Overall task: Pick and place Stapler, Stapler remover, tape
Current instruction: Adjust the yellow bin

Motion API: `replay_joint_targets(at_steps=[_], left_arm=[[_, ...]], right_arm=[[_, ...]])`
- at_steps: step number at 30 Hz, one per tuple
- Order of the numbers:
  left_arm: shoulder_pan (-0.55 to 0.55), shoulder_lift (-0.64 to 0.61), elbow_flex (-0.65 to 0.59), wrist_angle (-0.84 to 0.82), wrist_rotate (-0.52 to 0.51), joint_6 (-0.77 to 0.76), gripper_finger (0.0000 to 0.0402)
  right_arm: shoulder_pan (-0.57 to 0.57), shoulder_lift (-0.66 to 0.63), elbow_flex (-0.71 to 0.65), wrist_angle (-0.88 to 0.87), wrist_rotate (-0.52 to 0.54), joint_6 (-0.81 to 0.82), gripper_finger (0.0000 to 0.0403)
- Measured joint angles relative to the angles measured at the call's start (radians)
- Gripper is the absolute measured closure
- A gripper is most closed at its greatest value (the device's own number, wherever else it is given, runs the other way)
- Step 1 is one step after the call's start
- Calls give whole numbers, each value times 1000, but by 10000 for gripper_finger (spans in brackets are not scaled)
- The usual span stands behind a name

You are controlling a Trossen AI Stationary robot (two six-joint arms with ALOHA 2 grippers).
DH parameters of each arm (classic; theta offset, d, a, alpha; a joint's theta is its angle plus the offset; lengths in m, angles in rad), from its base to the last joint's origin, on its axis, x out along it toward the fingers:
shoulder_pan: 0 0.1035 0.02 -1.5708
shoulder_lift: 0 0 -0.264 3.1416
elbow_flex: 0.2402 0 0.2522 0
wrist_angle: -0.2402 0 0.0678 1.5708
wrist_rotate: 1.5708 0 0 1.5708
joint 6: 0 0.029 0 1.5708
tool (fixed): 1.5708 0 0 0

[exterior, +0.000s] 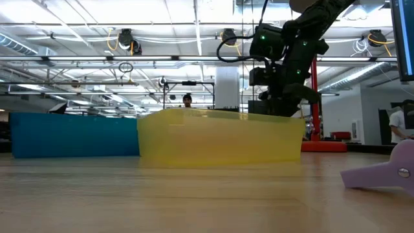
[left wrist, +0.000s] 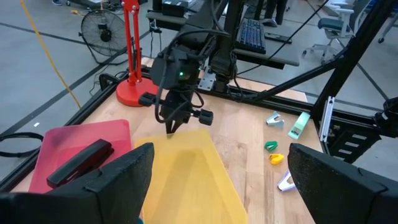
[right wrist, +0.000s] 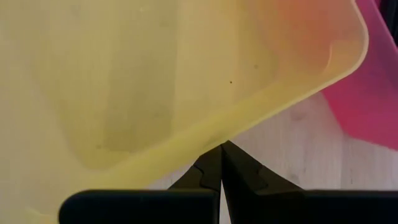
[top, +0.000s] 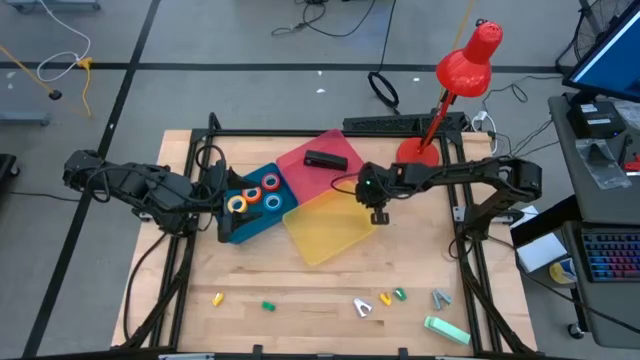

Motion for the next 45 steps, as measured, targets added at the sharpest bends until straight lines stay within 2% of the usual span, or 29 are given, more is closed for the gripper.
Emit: replay_joint_targets(at_steps=[3,6,15,23,29,36,45], left_arm=[[0,0,0,0,0,3,34],[0,0,0,0,0,6,34],[0,0,0,0,15,14,34],[1,0,1,0,16,15,34],[2,0,1,0,16,22,34],[2,0,0,1,16,26,34],[2,0,1,1,17,26,34]], right_arm=[[5,0,0,1,19,-1,403],[-2,0,1,-3,82,-2,403],[-10,-93,23,-67,79,-3,403],[25,-168,22,-311,-87,18,403],[108,-184,22,-343,-232,55,403],[160,-104,-2,-272,-235,60,403],[165,-58,-12,-192,-262,52,403]])
